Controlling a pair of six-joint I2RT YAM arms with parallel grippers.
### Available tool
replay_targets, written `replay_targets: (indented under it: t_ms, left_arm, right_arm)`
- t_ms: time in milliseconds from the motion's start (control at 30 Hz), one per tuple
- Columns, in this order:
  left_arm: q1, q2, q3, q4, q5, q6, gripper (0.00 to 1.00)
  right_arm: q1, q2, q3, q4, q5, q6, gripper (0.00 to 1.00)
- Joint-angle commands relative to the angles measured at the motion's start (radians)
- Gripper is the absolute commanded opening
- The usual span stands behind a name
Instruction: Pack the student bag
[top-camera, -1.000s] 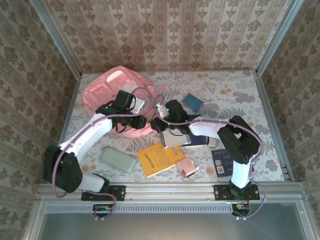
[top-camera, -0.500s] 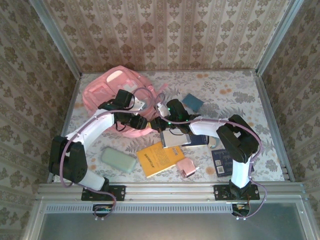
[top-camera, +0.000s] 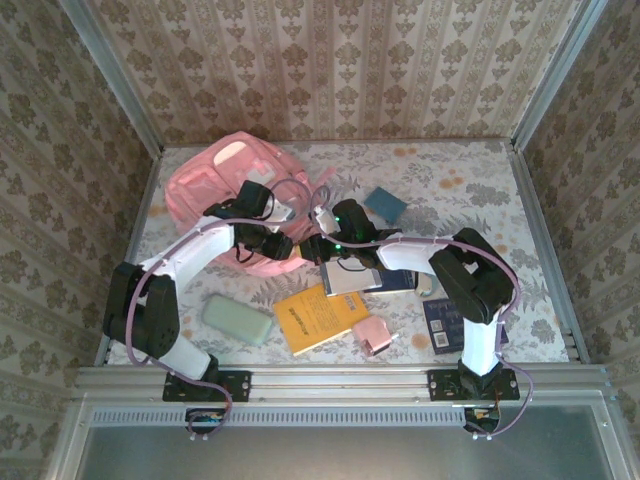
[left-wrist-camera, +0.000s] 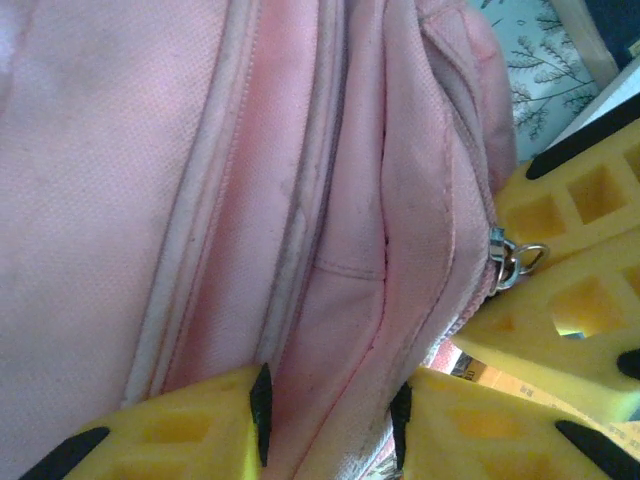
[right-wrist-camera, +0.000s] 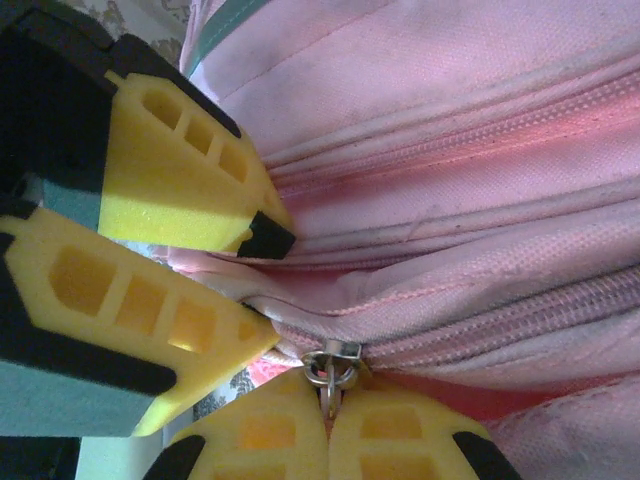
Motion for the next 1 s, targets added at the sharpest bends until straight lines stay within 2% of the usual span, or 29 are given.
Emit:
replay_targets:
  t_ms: [0, 133, 167, 633, 967]
  left_arm:
    - [0.0, 0.029, 0.02, -0.007, -0.059, 0.021, 0.25]
    - [0.0, 0.015, 0.015, 0.009, -0.043, 0.025, 0.02]
    - [0.0, 0.01, 0.018, 0.007, -0.036, 0.028, 0.0]
    - [0.0, -0.104, 0.003, -0.015, -0.133, 0.04, 0.0]
    - [0.0, -0.14, -0.016, -0.009, -0.171, 0.041, 0.0]
  right_arm:
    - [-0.002, 0.024, 0.033, 0.125, -0.043, 0.036, 0.0]
    - [-0.003, 0.037, 0.033, 0.107, -0.015, 0.03, 0.0]
    - [-0.003, 0.039, 0.037, 0.082, -0.003, 0.019, 0.0]
    - [-0.013, 0.001, 0.116, -0.317, 0.226, -0.232, 0.0]
    - [-0.073, -0.028, 0.118, -0.373, 0.217, -0.263, 0.0]
